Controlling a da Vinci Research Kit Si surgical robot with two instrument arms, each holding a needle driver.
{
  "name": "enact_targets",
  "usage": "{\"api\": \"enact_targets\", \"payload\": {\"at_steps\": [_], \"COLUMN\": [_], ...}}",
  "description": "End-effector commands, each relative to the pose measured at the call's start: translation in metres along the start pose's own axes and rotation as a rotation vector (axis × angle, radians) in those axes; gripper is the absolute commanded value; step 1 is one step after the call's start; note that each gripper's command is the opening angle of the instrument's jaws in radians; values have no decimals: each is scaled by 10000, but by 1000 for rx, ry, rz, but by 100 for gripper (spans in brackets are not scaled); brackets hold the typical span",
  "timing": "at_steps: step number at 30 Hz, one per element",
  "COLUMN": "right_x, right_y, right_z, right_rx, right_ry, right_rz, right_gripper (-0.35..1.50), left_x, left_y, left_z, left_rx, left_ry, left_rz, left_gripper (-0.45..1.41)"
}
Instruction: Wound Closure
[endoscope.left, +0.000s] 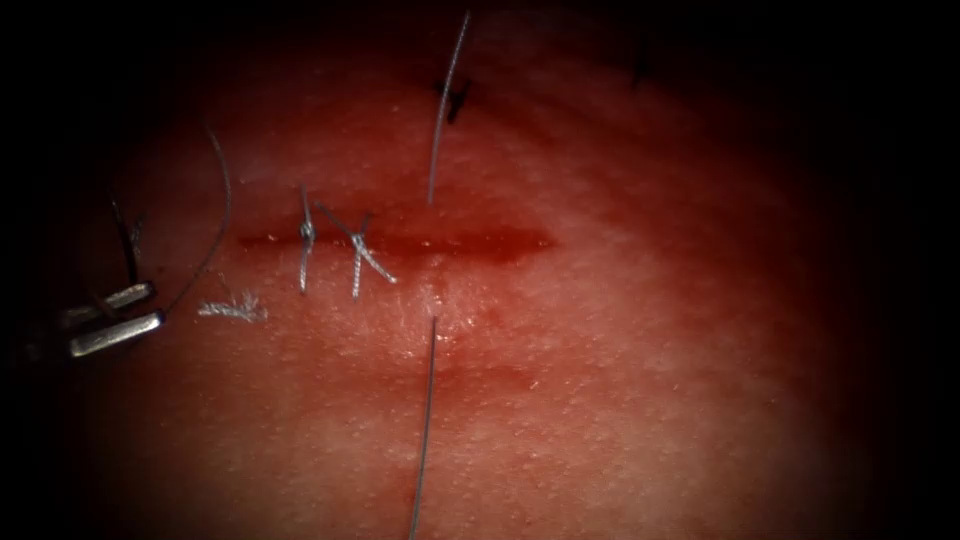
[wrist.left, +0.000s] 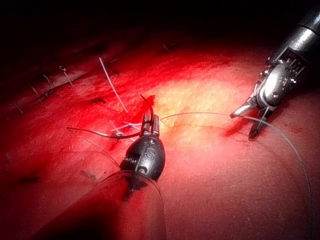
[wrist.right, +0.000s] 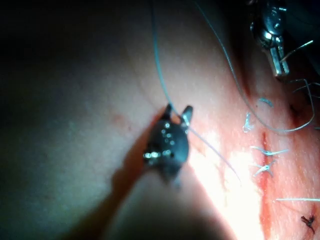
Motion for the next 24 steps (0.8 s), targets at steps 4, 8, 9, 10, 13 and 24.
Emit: {"api": "enact_targets", "payload": {"at_steps": [4, 8, 9, 10, 13, 24], "right_x": [-53, -84, -93, -105, -140, -183], "right_y": [28, 54, 62, 74, 102, 100], "right_z": [-3, 5, 10, 16, 40, 88], "right_rx": [-60, -89, -95, -104, -112, -140], "right_ry": [-82, -128, -136, -148, -157, -120], "right_rz": [12, 26, 29, 33, 37, 30], "right_gripper": [120, 120, 120, 118, 123, 101], "left_x": [-1, -1, -1, -1, -1, -2], "left_y": [1, 2, 2, 2, 2, 2], "left_z": [8, 9, 9, 9, 8, 8], "left_rx": [1, 0, 0, 0, -1, -1], "left_ry": [3, 4, 4, 4, 2, 2], "left_rz": [1, 1, 1, 1, 2, 2], "left_gripper": [-45, -45, -45, -45, -45, -45]}}
